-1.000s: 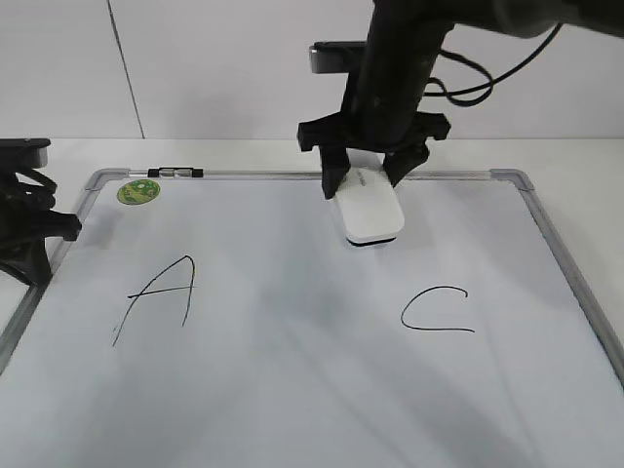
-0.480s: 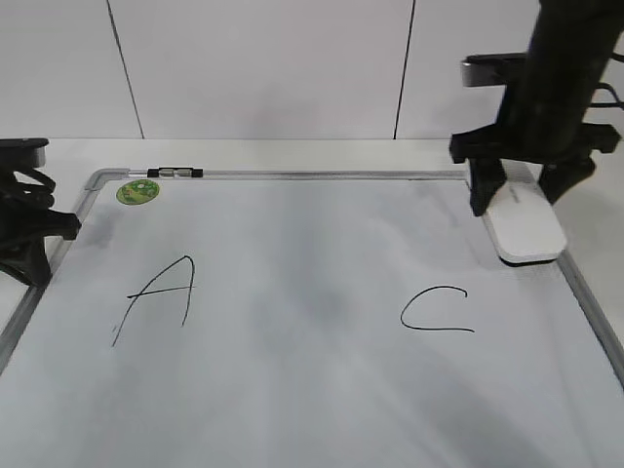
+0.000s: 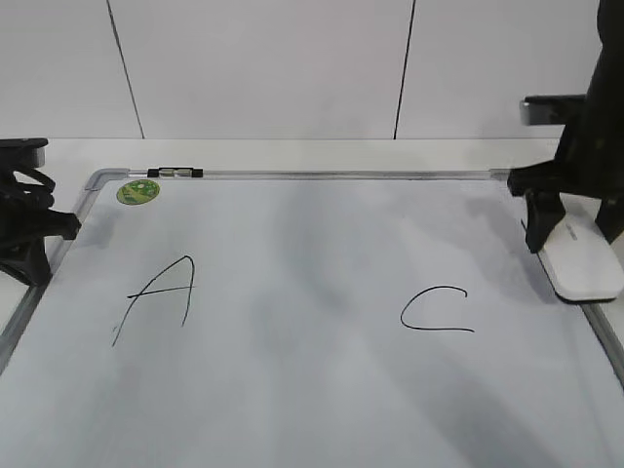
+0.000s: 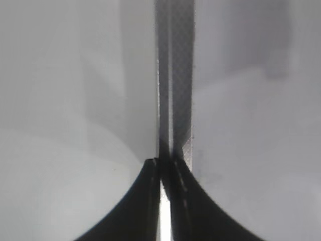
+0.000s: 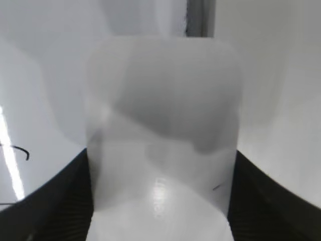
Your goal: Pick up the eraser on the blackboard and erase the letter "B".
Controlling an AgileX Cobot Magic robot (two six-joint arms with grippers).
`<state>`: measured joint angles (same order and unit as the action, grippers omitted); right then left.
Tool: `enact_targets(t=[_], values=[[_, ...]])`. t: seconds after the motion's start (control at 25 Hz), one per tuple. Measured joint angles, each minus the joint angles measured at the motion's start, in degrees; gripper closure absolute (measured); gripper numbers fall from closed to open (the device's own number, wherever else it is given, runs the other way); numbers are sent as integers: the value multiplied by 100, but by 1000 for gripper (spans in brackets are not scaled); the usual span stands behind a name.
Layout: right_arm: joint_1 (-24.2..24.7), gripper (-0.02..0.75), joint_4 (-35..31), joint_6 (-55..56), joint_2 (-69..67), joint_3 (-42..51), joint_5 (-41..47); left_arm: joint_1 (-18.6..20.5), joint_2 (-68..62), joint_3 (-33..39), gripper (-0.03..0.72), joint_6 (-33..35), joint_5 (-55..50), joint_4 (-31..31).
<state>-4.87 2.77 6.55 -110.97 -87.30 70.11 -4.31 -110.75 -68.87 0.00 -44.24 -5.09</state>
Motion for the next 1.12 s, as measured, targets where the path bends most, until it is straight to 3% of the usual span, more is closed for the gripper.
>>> enact_targets(t=[0.2,1.12], values=[[0,208,-233,-240,0,402,-299,0,0,0,669,0,0,0],[242,208,-1013,-1239,-186,425,-785,0,0,0,669,0,0,-7]])
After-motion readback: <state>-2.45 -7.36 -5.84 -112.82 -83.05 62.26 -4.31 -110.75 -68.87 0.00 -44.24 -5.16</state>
